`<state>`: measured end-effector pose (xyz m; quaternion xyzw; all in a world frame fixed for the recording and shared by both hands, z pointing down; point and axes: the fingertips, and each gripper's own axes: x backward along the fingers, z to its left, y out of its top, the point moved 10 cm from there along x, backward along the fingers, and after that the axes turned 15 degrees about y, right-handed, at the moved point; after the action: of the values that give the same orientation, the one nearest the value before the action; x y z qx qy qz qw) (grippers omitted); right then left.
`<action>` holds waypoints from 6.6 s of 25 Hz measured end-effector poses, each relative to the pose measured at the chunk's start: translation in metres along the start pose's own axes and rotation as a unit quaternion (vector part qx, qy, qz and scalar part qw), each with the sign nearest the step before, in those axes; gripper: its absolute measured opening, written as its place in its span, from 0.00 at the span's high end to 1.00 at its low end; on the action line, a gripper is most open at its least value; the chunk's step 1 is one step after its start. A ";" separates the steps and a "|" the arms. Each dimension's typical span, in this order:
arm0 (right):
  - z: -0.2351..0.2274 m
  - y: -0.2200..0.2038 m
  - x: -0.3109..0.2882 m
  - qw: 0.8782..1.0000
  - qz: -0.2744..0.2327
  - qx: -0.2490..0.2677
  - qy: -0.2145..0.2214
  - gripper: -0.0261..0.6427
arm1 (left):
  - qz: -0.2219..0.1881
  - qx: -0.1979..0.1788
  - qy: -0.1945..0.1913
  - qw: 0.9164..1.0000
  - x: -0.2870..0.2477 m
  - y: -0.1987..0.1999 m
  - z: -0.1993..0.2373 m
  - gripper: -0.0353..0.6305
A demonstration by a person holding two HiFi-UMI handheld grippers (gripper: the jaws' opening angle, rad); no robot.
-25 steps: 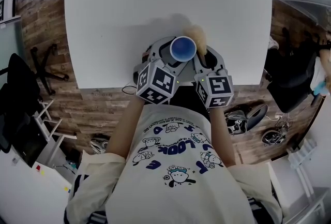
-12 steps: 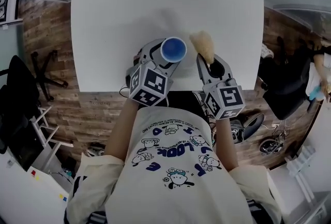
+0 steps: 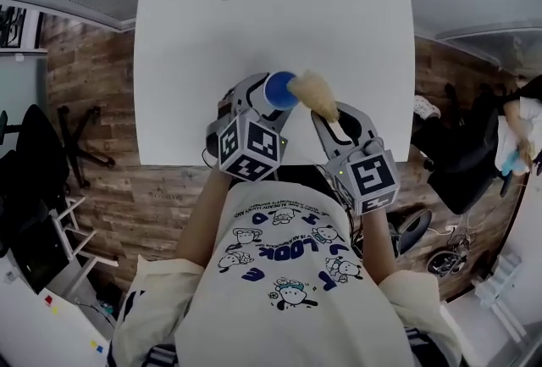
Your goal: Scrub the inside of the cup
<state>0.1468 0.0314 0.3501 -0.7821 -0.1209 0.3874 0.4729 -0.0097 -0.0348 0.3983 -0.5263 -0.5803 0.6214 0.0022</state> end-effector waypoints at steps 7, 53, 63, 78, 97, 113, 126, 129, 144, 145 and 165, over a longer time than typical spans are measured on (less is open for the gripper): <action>0.015 0.017 -0.006 0.997 0.026 0.071 0.022 0.84 | -0.016 -0.055 0.033 0.998 0.008 0.011 0.000 0.48; -0.019 0.057 -0.050 0.961 0.198 0.021 0.191 0.84 | -0.057 -0.372 0.145 0.915 0.049 0.029 0.013 0.52; -0.031 0.062 -0.052 0.958 0.178 -0.059 0.216 0.85 | -0.063 -0.434 0.186 0.879 0.049 0.043 0.011 0.52; -0.009 0.070 -0.055 0.948 0.241 0.153 0.139 0.85 | -0.047 -0.367 0.087 0.925 0.039 0.044 0.009 0.52; 0.004 0.052 -0.043 0.908 0.270 0.278 0.157 0.85 | 0.014 -0.254 -0.102 0.962 0.036 0.046 0.010 0.52; 0.028 0.046 -0.018 0.836 0.284 0.414 0.224 0.86 | 0.063 -0.141 -0.311 0.938 0.048 0.043 0.011 0.52; 0.040 0.039 -0.006 0.790 0.272 0.498 0.231 0.86 | 0.091 -0.087 -0.410 0.903 0.044 0.040 0.008 0.52; 0.045 0.038 -0.004 0.775 0.268 0.525 0.229 0.86 | 0.096 -0.084 -0.425 0.896 0.045 0.038 0.007 0.52; 0.059 0.030 -0.008 0.737 0.247 0.581 0.240 0.86 | 0.121 -0.056 -0.463 0.876 0.047 0.021 0.005 0.52; 0.058 0.029 -0.009 0.741 0.249 0.577 0.236 0.86 | 0.120 -0.055 -0.455 0.881 0.046 0.021 0.005 0.52; 0.034 0.031 -0.028 0.863 0.234 0.389 0.222 0.87 | 0.107 -0.180 -0.298 0.931 0.051 0.033 0.002 0.52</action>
<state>0.0985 0.0214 0.3291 -0.6052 0.3339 0.3187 0.6486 -0.0138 -0.0158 0.3409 -0.3671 -0.5967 0.6314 -0.3323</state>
